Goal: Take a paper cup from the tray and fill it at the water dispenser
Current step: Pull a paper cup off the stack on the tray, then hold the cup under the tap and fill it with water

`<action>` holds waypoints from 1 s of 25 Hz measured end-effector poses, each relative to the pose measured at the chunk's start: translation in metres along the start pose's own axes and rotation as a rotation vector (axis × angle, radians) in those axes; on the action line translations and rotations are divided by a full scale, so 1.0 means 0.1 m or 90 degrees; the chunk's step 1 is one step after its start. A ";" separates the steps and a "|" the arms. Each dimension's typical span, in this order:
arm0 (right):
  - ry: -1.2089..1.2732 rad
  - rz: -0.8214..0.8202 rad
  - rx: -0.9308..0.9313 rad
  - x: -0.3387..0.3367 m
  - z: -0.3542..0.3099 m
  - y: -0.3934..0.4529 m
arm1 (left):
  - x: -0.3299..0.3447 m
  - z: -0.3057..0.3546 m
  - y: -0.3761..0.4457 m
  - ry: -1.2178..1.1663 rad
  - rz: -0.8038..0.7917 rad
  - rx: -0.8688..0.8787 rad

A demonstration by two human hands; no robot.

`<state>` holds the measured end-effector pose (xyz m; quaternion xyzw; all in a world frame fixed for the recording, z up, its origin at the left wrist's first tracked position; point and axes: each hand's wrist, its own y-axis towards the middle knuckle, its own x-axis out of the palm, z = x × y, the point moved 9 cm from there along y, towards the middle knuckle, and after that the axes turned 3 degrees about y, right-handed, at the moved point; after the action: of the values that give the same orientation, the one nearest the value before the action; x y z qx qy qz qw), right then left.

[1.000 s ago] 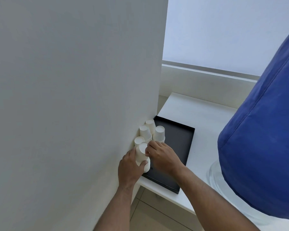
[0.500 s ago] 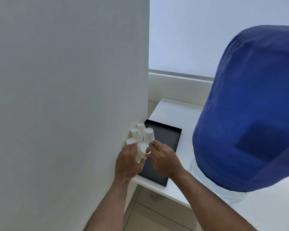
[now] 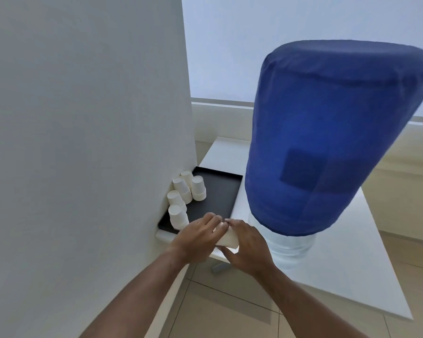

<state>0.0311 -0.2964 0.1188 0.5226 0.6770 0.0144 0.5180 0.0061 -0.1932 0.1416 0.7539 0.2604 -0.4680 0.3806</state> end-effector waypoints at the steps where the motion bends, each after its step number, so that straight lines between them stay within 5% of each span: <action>1: 0.002 0.008 0.014 -0.03 0.06 -0.11 | 0.01 0.11 0.02 0.007 -0.009 0.027; 8: 0.057 -0.056 0.172 -0.03 0.61 -0.94 | 0.16 0.99 0.14 0.019 -0.044 0.240; 12: 0.262 -0.133 0.274 0.06 0.76 -1.38 | 0.34 1.51 0.11 0.044 -0.084 0.385; 15: 0.374 -0.095 0.288 0.04 0.81 -1.59 | 0.48 1.88 0.07 0.094 -0.103 0.487; 25: 0.155 0.086 0.287 -0.22 1.17 -2.09 | 0.77 2.25 0.21 -0.012 -0.087 0.441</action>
<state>-0.0319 -0.4675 -0.0375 0.6631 0.6840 -0.0393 0.3014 -0.0597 -0.3863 0.0172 0.8146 0.1326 -0.5600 0.0729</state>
